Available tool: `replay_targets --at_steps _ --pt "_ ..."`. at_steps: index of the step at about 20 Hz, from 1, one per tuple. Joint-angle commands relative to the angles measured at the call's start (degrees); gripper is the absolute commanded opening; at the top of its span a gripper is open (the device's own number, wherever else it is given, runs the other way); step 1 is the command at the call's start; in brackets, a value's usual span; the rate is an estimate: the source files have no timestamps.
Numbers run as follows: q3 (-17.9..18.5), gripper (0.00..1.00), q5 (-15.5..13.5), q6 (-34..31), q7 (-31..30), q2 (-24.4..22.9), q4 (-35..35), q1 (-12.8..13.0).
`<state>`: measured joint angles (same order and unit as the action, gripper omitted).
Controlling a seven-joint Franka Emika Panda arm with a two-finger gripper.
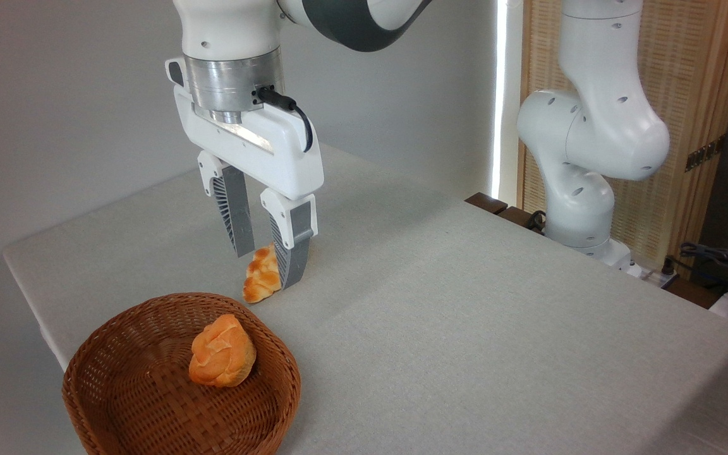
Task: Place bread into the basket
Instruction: 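Lower the open gripper around the small golden bread roll on the table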
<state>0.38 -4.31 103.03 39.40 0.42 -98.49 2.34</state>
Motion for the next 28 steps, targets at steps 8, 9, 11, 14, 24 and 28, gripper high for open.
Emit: replay_targets --at_steps 8,9,11,14,24,28 --pt "-0.5 1.0 -1.0 -2.1 0.7 -0.1 0.5 -0.7" --pt "-0.5 1.0 -1.0 -2.1 0.8 -0.1 0.5 -0.7" --pt "-0.5 1.0 -1.0 -2.1 0.8 -0.1 0.5 -0.7" --pt "-0.3 1.0 -1.0 -2.1 0.8 -0.1 0.5 -0.7" --pt "-0.7 1.0 -1.0 -2.1 1.0 -0.1 -1.2 -0.1" --pt "-2.4 1.0 -1.0 -1.1 0.1 -0.3 -4.6 2.0"
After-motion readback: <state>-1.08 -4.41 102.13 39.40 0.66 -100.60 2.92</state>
